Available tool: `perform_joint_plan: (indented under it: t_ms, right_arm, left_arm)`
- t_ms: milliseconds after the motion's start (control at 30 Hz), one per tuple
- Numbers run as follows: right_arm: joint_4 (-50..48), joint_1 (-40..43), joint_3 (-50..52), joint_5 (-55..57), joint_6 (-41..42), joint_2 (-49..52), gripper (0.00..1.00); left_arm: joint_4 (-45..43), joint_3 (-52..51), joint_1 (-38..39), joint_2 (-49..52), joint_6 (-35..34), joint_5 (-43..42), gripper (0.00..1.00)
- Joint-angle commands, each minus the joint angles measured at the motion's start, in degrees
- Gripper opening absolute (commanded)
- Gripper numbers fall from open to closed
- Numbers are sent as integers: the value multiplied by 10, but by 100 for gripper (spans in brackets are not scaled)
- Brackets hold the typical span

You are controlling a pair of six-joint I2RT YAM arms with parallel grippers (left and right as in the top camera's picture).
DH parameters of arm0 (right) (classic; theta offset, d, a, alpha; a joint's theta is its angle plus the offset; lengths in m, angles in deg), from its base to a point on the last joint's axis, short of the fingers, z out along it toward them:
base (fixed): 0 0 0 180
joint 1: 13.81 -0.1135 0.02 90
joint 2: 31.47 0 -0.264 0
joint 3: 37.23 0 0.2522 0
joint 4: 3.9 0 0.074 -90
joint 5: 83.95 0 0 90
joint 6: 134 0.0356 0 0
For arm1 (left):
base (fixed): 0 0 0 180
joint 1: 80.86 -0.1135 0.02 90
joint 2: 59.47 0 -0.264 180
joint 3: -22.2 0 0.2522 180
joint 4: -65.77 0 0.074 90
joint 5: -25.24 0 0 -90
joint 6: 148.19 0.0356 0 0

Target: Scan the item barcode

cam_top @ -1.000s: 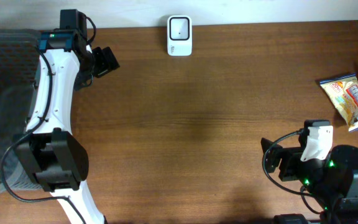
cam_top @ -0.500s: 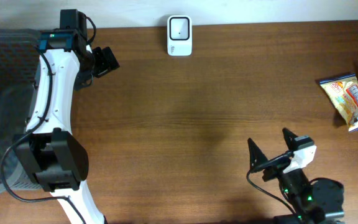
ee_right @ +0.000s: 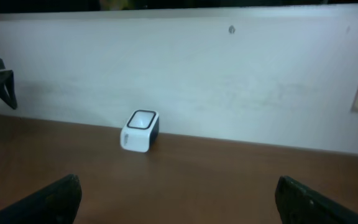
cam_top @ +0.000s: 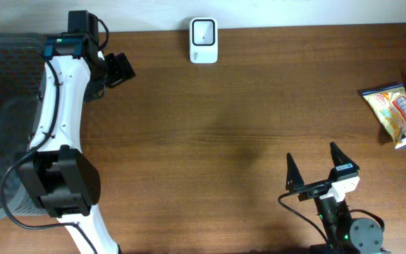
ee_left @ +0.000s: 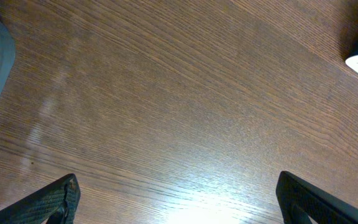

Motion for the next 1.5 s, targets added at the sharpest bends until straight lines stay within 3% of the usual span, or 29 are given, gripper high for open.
perform_joint_plan:
  t_ms: [0,300,467,600,933,1133,1467]
  right_arm:
    - [-40,-6,28,10,-40,-7,99]
    - [-111,-6,94,30,-42,-7,99]
    - [-70,-5,94,89,-41,-7,98]
    - [17,-2,94,116,-41,-7,98]
    - [14,52,94,116,-39,-7,98]
    - [11,52,94,147,11,-7,98]
    - [10,51,94,131,10,-7,99]
  left_arm:
    - [0,9,2,5,-3,-4,99]
    - [0,9,2,5,-3,-4,99]
    - [0,9,1,5,-3,-4,99]
    - [0,9,2,5,-3,-4,99]
    - [0,9,3,5,-3,-4,99]
    - [0,9,3,5,-3,-4,99]
    - [0,9,3,5,-3,-4,99]
